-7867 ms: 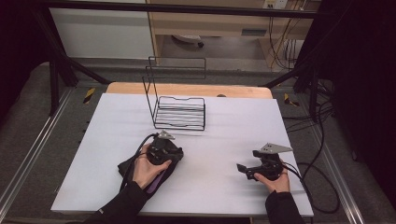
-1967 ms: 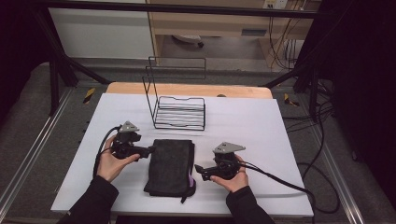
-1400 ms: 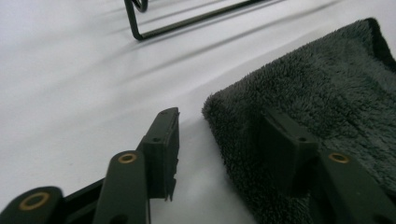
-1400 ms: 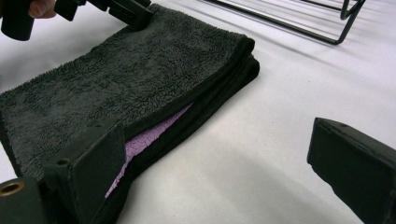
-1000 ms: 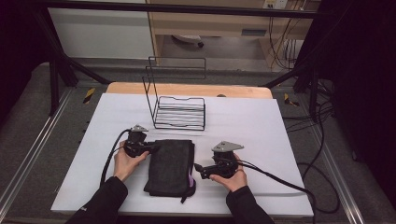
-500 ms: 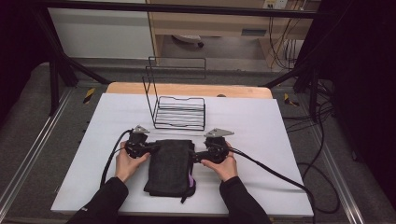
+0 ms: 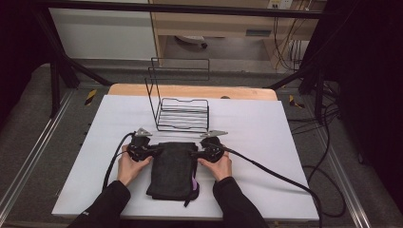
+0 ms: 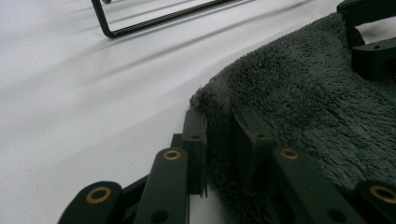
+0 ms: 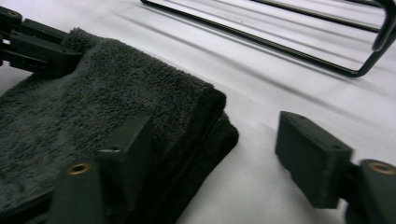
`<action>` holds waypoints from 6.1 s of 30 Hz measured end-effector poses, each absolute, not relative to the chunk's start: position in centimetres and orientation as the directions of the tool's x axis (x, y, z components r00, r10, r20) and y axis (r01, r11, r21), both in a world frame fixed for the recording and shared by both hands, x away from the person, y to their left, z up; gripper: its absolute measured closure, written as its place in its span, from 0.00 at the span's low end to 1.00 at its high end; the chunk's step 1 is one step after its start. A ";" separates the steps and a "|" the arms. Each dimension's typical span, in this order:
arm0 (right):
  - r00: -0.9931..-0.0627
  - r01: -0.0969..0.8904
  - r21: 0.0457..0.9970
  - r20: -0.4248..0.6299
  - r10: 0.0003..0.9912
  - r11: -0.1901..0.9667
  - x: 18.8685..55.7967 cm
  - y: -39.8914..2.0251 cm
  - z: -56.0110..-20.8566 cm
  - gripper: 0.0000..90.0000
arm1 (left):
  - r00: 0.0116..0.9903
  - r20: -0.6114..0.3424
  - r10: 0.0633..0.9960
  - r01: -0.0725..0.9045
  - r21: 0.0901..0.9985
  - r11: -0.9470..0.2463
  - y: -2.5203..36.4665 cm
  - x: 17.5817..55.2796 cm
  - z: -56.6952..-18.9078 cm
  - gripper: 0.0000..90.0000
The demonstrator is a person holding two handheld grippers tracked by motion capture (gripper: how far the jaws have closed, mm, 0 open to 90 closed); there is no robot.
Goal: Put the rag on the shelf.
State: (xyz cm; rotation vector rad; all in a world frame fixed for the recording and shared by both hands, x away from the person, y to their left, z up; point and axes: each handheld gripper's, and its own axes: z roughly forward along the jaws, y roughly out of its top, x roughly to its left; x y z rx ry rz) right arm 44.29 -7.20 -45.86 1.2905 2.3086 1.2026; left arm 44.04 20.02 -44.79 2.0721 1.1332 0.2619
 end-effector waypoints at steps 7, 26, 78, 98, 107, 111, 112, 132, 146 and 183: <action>-0.574 0.645 0.725 0.251 0.780 0.241 43.9 -7.0 -45.6 0.60 | 0.589 -0.161 0.792 0.636 0.697 -0.331 20.0 44.0 -44.8 0.83; -0.543 0.693 0.700 0.350 0.763 0.173 43.6 -6.9 -45.9 0.87 | 0.580 -0.194 0.791 0.646 0.702 -0.301 20.3 43.8 -44.8 0.89; -0.682 0.350 0.936 0.226 0.695 0.039 38.5 -8.0 -37.8 0.89 | 0.637 -0.124 0.761 0.352 0.925 -0.144 21.9 37.1 -35.9 0.91; -0.698 0.236 0.971 0.138 0.703 0.043 37.6 -8.4 -34.1 0.89 | 0.647 -0.082 0.758 0.245 0.964 -0.104 21.6 36.2 -32.6 0.92; -0.690 0.181 0.983 0.112 0.715 0.021 37.5 -8.7 -32.5 0.89 | 0.647 -0.072 0.759 0.199 0.977 -0.077 21.2 36.4 -31.1 0.92; -0.680 0.155 0.988 0.102 0.726 0.007 37.5 -8.8 -31.8 0.89 | 0.646 -0.077 0.759 0.184 0.981 -0.057 20.8 36.8 -30.5 0.92; -0.677 0.151 0.988 0.100 0.729 0.005 37.5 -8.9 -31.6 0.89 | 0.647 -0.080 0.759 0.183 0.982 -0.052 20.7 36.9 -30.4 0.91; -0.639 0.076 0.997 0.070 0.766 -0.028 38.3 -9.9 -28.5 0.89 | 0.647 -0.098 0.756 0.117 0.993 0.028 19.2 38.9 -28.1 0.92; -0.613 0.008 0.999 0.036 0.789 -0.039 39.5 -9.4 -25.8 0.89 | 0.638 -0.100 0.763 0.051 0.995 0.089 19.0 40.2 -25.7 0.92; -0.576 -0.129 0.990 -0.029 0.817 -0.056 42.7 -8.3 -16.8 0.89 | 0.609 -0.084 0.789 -0.060 0.987 0.151 19.3 43.3 -17.0 0.92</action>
